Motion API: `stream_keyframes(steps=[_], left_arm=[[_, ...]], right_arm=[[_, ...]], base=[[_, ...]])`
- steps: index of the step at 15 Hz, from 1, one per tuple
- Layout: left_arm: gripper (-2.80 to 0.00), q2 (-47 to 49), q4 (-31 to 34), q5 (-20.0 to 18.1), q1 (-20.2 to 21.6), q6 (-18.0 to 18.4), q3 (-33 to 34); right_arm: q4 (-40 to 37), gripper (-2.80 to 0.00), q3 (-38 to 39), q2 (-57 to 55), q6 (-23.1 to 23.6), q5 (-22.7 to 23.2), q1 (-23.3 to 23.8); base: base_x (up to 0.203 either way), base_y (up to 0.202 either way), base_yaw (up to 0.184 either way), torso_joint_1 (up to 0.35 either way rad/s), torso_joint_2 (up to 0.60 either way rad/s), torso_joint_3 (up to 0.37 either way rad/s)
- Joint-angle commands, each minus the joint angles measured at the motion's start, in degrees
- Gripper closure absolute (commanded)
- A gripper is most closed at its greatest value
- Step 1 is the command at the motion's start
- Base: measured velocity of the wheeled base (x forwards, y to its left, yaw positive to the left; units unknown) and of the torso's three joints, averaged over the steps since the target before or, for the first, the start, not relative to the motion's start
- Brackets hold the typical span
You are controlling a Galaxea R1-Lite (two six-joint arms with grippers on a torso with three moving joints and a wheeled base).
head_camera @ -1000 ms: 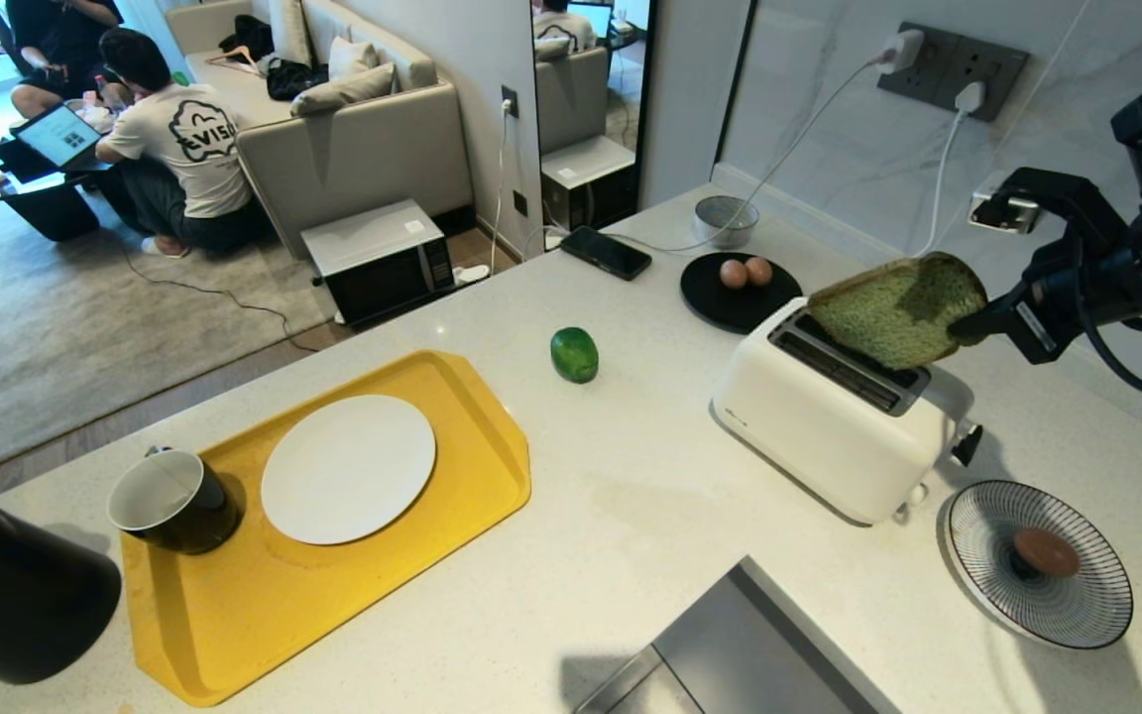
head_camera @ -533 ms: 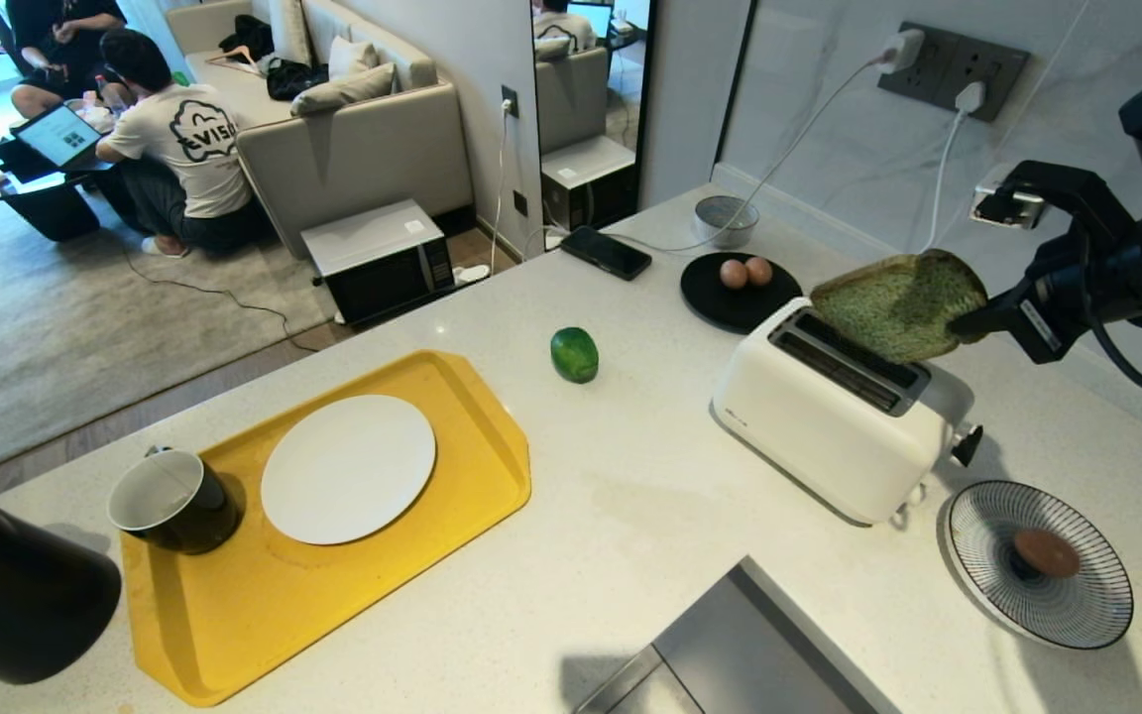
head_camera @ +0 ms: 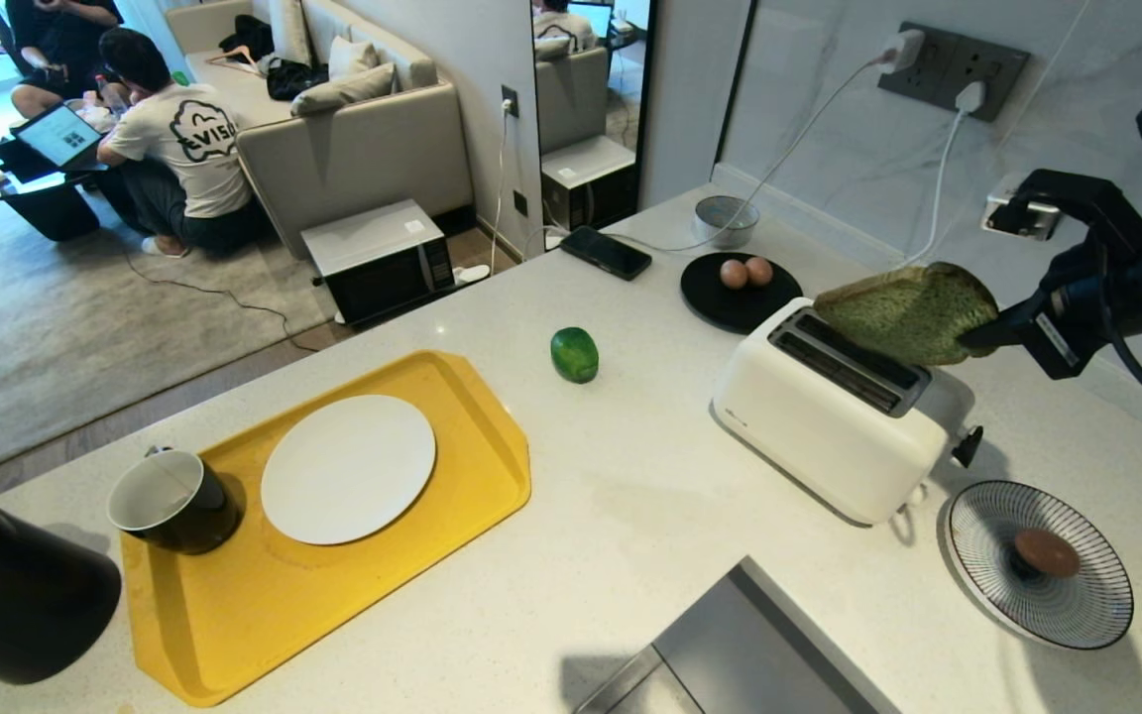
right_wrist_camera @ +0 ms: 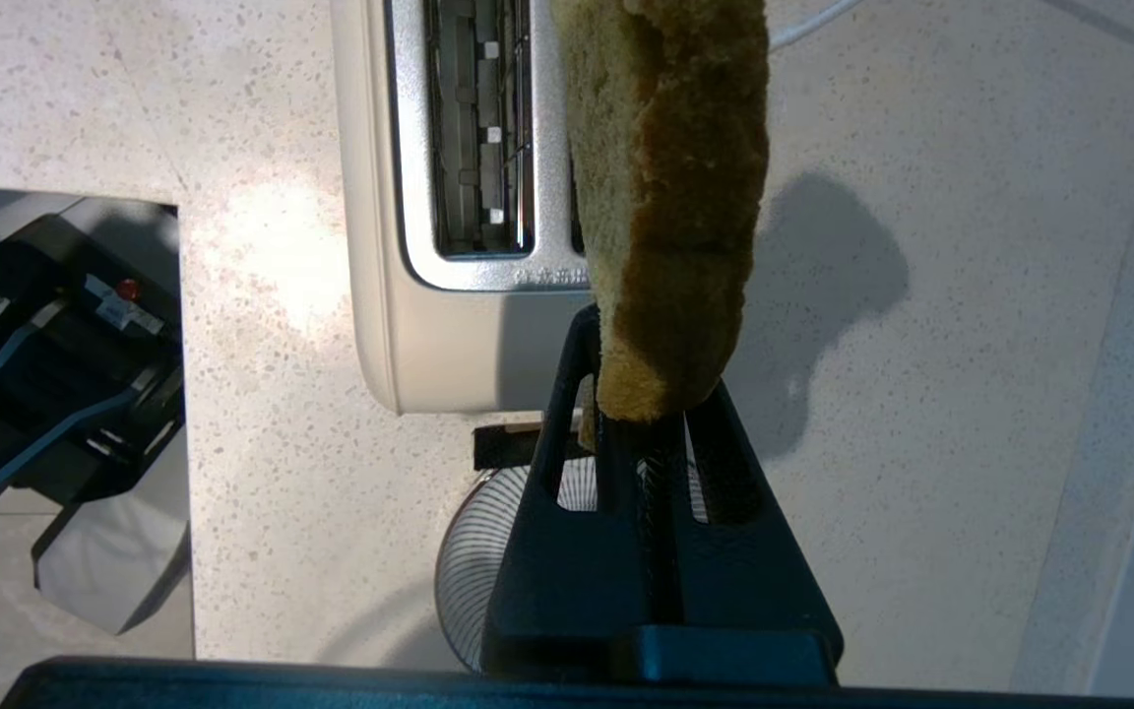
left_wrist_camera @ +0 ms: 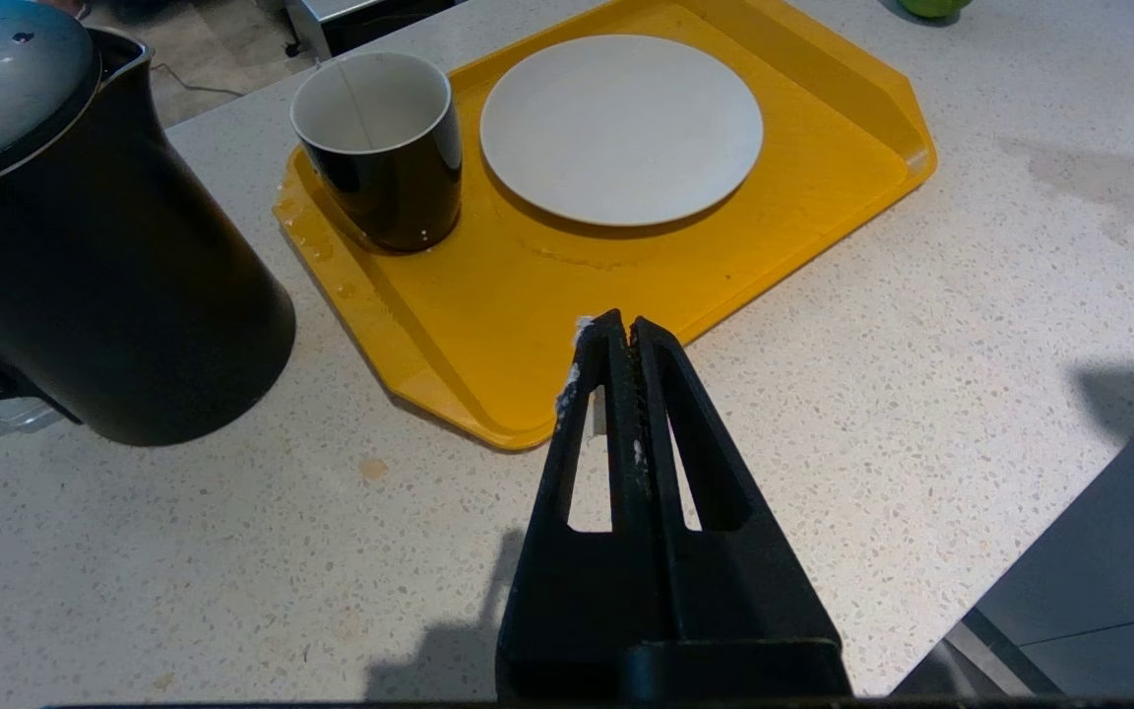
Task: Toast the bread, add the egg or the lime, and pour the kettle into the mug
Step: Put the bread slices in the toaster
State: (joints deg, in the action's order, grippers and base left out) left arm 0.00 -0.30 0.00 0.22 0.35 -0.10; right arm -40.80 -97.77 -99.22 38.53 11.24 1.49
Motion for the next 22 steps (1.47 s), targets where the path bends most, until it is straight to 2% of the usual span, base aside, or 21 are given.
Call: stream_keyframes(steps=[1,17,22], left_arm=[[0.0,0.09,-0.05,0.0,0.04,0.01,0.01],[0.0,0.09,-0.05,0.0,0.04,0.01,0.01],[0.0,0.09,-0.05,0.0,0.04,0.01,0.01]], right_arm=[[-0.25,0.0,1.05,1.65,0.23,0.1,-0.03],[-0.07,0.0,1.62,-1.17,1.56,-0.34,0.27],[3.96,0.0,1.69,-3.27,3.37,-1.28,0.18]], base=[[0.0,0.0,0.0,0.0,0.0,0.0],[0.0,0.0,0.0,0.0,0.0,0.0],[0.0,0.0,0.0,0.0,0.0,0.0]])
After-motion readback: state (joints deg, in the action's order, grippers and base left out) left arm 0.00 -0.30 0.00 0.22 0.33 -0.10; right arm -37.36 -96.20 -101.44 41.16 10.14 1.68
